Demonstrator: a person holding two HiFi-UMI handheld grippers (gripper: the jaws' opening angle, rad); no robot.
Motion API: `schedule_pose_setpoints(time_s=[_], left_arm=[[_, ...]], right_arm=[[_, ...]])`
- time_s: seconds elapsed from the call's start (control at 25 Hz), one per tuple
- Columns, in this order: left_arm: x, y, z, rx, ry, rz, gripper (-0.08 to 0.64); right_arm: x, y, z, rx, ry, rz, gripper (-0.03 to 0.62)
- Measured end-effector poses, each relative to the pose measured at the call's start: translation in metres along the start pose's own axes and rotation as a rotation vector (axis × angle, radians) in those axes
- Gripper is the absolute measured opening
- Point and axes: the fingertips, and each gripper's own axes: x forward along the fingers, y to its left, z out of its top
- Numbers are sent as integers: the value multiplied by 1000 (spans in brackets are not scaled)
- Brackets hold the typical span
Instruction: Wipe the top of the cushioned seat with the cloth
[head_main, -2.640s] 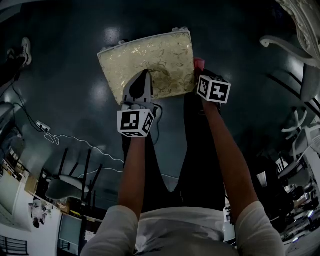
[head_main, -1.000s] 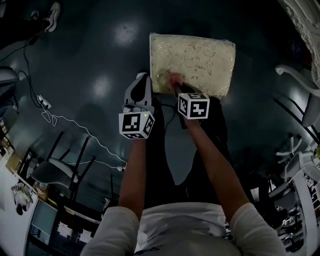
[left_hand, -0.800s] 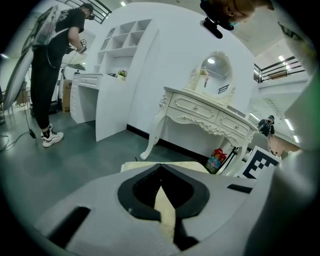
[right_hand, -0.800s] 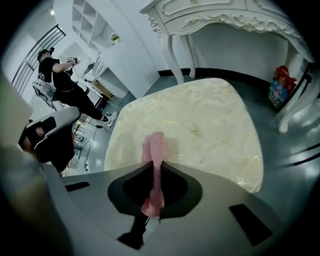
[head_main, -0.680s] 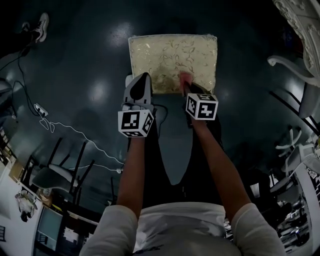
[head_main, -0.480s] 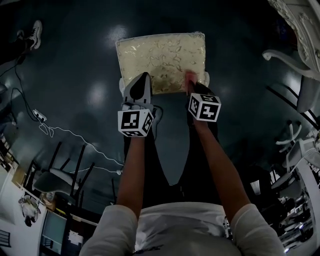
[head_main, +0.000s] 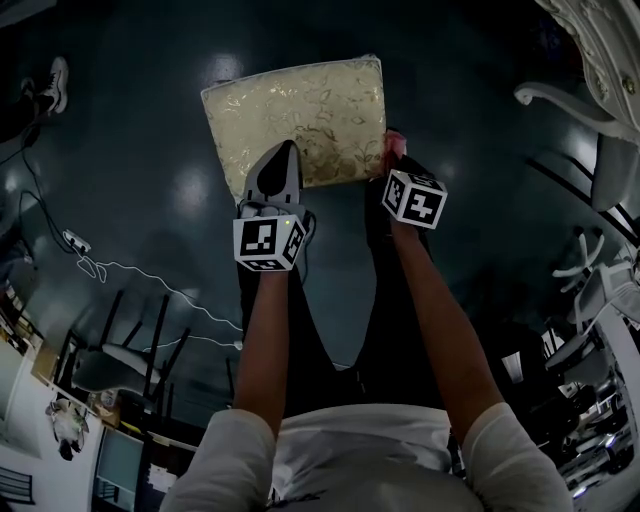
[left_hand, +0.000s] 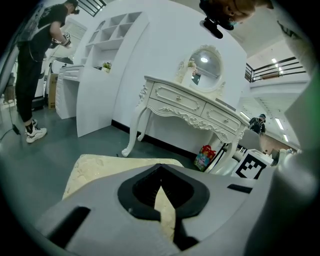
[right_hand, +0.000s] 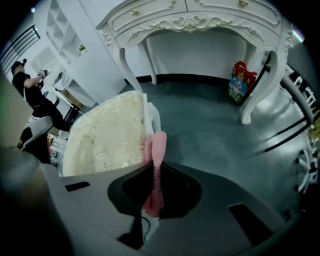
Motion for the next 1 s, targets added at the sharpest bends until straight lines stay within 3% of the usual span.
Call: schedule_pose_setpoints(time_s=[0.16,0.28,0.36,0.44,0.52,0.64,0.8,1.0], left_arm=[[-4,9,-1,8,5,6,11],[-9,20,1,10,2,20,12],[-13,28,2,5,-1,37,11],[-21,40,3,-10,-4,60,11],[-33,54,4,-22,-7,85,11],[-53,80,11,-32,-25,127,11],[-85,121,17,-50,-48,188,11],[-120,171,16,-62,-52,239,11]], right_arm=[[19,-13,-7,68,21,-18,23],[25,-18,-6,150,20,22,23],[17,-19,-4,220,9,34,23],[-1,-7,2,224,-35,24,23],[-20,22,7,191,-84,45,25],[-37,94,6,149,-106,172,24],[-34,199,-21,93,-39,339,25],[-5,304,-63,-25,72,440,25]])
